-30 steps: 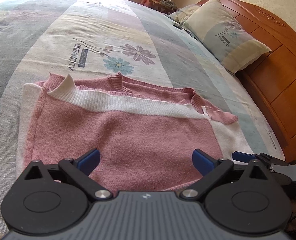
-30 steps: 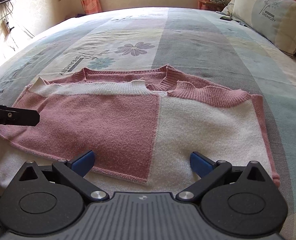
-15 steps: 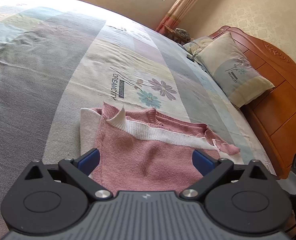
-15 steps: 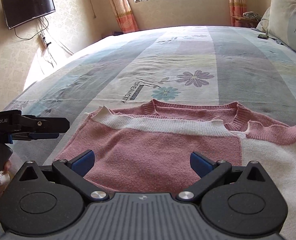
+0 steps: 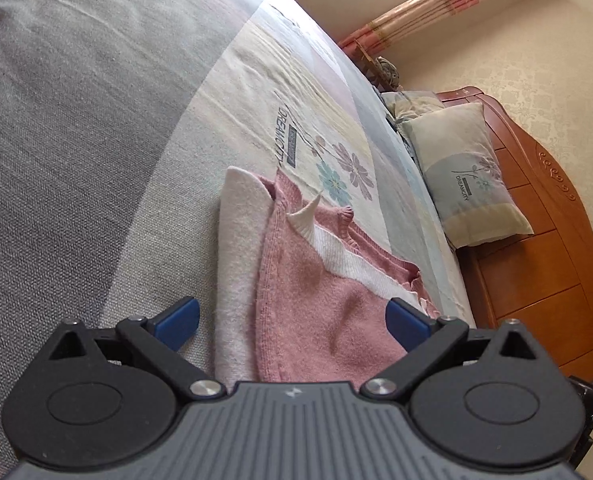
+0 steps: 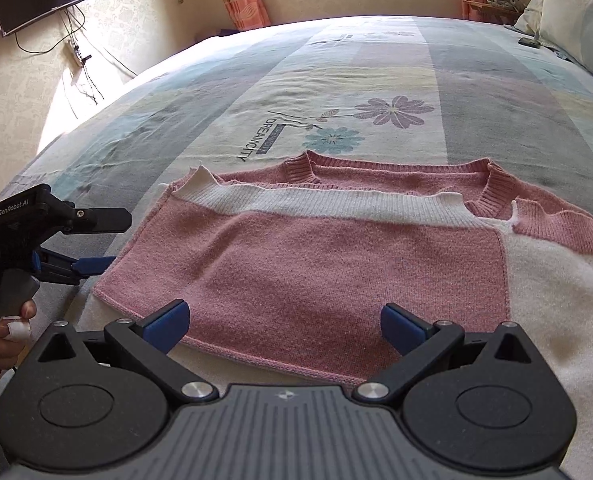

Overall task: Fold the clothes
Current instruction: 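Roll the left gripper and bring it to the sweater's side edge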

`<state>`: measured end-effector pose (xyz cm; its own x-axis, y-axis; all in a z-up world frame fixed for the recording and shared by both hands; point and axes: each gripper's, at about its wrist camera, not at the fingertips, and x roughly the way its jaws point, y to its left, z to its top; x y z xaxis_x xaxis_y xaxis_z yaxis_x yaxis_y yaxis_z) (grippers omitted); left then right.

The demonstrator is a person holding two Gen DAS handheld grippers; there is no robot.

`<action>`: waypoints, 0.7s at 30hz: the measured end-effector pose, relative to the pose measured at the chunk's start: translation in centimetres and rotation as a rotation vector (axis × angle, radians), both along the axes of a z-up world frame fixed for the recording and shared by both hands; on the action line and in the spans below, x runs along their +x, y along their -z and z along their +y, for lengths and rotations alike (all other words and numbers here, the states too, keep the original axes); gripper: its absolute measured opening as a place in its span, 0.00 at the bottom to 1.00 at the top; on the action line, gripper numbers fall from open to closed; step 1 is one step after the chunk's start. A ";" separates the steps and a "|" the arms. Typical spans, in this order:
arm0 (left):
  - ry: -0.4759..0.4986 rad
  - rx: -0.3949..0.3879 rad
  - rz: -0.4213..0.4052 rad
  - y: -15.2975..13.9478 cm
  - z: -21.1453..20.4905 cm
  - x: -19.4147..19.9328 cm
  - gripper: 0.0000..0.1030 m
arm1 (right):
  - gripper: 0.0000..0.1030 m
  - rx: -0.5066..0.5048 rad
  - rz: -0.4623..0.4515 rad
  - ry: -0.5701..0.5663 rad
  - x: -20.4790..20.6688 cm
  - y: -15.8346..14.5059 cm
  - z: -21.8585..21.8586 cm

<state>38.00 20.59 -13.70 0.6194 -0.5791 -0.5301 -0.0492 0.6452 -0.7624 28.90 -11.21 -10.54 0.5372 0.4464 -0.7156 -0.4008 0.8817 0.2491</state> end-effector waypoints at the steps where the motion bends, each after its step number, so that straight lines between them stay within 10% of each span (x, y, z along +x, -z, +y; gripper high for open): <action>1: 0.021 -0.036 0.009 0.3 0.3 0.7 0.96 | 1.00 0.003 0.008 0.008 0.1 0.1 -0.2; 21: 0.210 -0.132 0.101 1.2 -1.5 2.6 0.99 | 1.00 0.116 0.034 0.061 -1.0 -0.9 -2.9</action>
<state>40.56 19.13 -14.86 0.4258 -0.7575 -0.4948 -0.0051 0.5448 -0.8385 27.90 -14.09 -9.63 0.5423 0.4943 -0.6794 -0.3372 0.8687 0.3629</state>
